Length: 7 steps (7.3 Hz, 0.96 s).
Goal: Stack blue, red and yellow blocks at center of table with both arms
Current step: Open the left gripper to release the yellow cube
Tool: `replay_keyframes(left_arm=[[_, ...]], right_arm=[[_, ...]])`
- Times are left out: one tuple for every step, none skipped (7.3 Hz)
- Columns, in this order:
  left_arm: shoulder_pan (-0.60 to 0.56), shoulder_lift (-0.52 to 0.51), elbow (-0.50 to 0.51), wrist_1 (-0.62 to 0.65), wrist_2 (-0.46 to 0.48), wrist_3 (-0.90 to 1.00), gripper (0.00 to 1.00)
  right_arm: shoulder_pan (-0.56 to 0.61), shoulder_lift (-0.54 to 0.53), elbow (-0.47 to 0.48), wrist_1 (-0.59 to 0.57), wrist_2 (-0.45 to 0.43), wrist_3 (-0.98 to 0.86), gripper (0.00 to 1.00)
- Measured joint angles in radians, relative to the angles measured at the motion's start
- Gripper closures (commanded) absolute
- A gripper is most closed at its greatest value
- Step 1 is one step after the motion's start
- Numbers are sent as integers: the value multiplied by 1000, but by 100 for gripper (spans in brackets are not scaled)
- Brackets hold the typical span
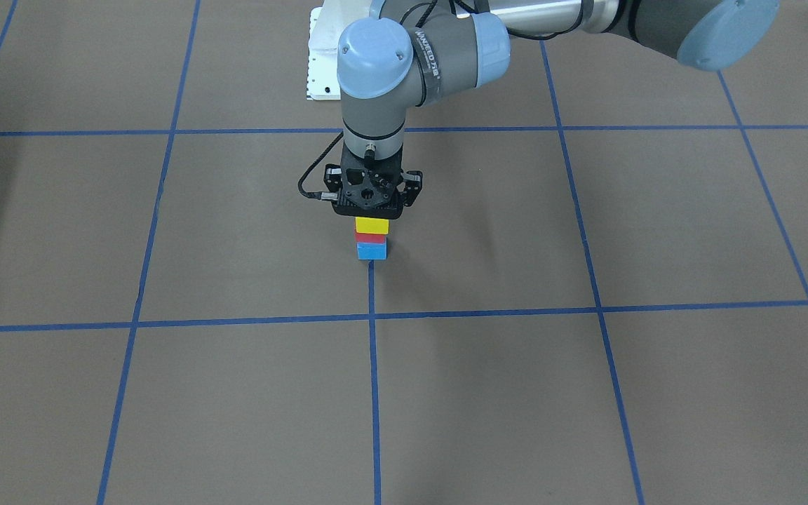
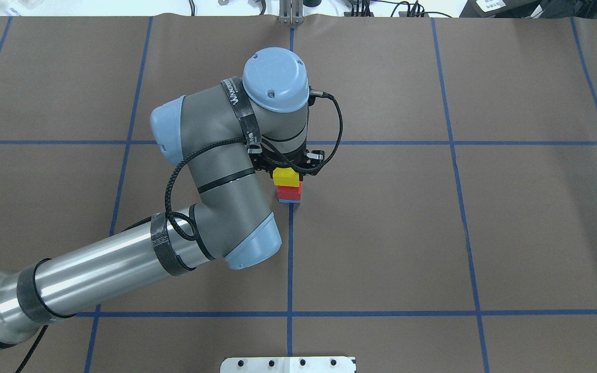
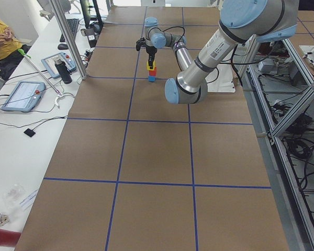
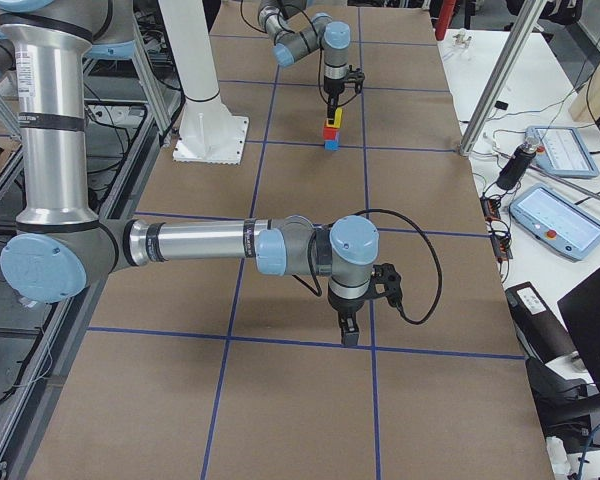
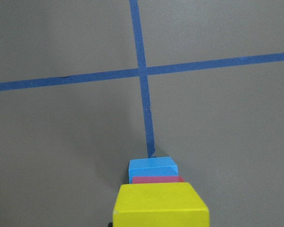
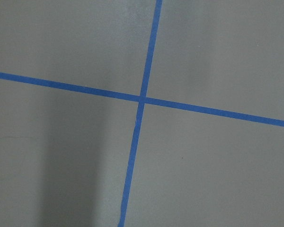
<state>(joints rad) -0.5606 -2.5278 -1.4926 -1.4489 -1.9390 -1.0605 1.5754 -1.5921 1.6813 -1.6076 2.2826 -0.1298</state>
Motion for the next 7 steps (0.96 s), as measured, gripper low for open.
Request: replay_keyframes(left_arm=[[2,0,-2,2,0,0,85],[5,0,-4,3,0,-1,82],[10,1,-4,4,0,-2,78],[14,0,-4,4,1,-3,73],[18,0,-4,4,1,-4,63],[21,1,-5,4,1,-4,47],[21,2,-5,4,1,-3,27]], right_arm=[[0,0,0,0,0,0,0],[0,0,1,0,1,-1,0],[0,0,1,0,1,-1,0],[0,0,1,0,1,-1,0],[0,0,1,1,1,-1,0],[0,0,1,0,1,0,0],[0,0,1,0,1,0,0]])
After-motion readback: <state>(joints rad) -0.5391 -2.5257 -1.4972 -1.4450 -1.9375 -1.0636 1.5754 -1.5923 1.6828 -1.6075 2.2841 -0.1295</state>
